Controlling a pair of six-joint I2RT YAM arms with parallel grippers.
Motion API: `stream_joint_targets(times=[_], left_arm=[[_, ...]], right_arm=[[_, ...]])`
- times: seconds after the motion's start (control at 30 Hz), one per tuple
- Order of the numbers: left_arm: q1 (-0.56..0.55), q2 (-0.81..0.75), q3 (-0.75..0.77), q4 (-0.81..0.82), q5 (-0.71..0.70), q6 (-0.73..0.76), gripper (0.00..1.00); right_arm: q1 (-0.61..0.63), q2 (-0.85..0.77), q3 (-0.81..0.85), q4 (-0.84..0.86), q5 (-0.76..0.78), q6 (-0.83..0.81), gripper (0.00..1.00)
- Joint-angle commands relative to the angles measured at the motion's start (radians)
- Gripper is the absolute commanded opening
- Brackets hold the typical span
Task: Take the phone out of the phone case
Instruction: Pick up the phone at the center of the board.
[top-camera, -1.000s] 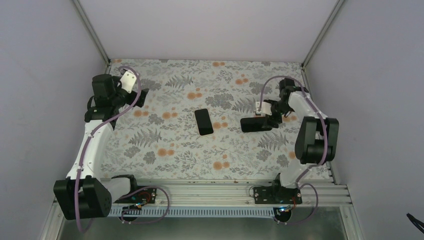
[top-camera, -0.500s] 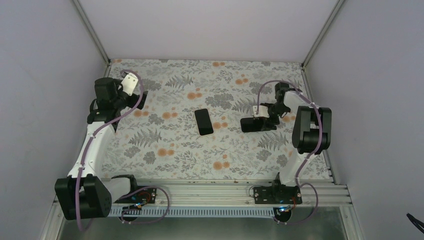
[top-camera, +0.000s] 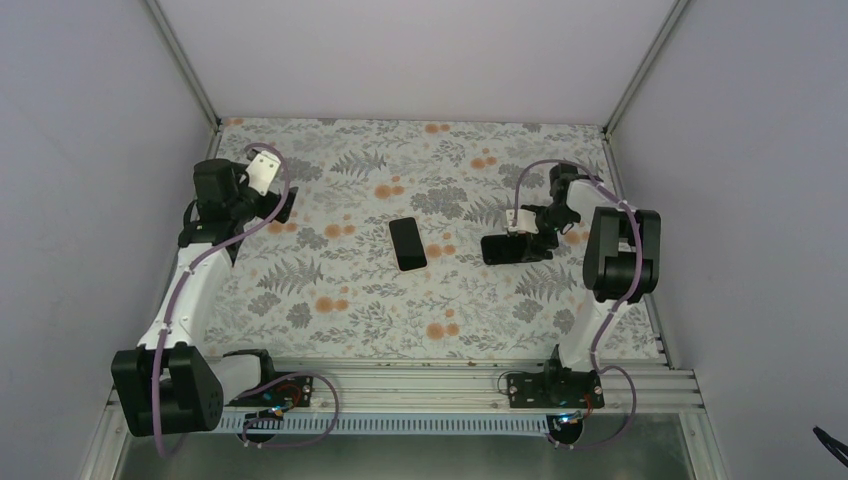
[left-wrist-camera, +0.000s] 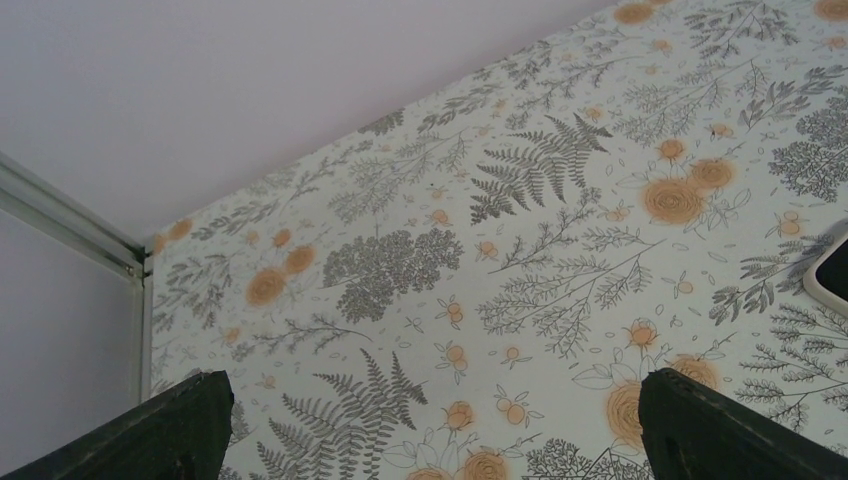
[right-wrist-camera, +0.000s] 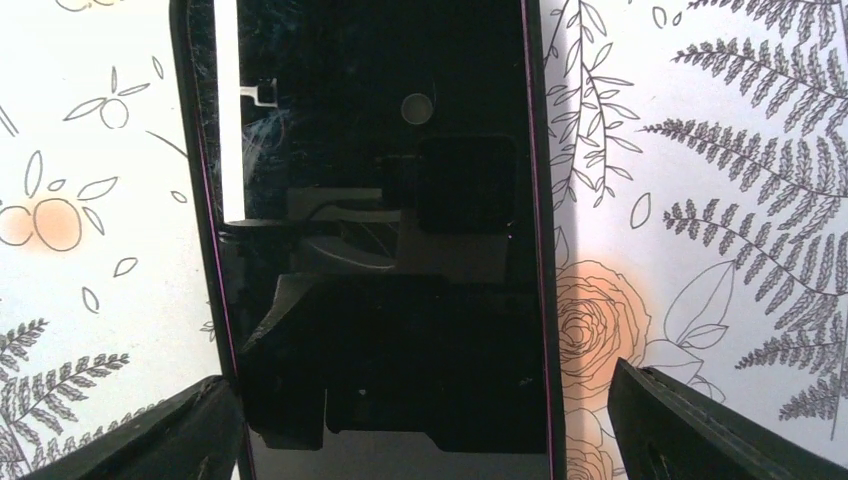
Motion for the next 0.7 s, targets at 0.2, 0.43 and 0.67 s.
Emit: stream_joint_targets(times=[0.2, 0.43, 0.67], left_arm=[[0.002, -0.013, -0.016, 0.022, 0.068, 0.039, 1.0], [0.001, 0.018, -0.002, 0.008, 0.076, 0.051, 1.0], [-0.001, 0.013, -0.034, 0.03, 0.079, 0.047, 1.0]], right_arm=[[-0.007, 0.078, -0.022, 0.053, 0.084, -0.029, 0.93], [-0.019, 0.168, 0.168, -0.224, 0.04, 0.018, 0.99], [-0.024, 0.161, 0.101, -0.18, 0.107, 0.019, 0.99]])
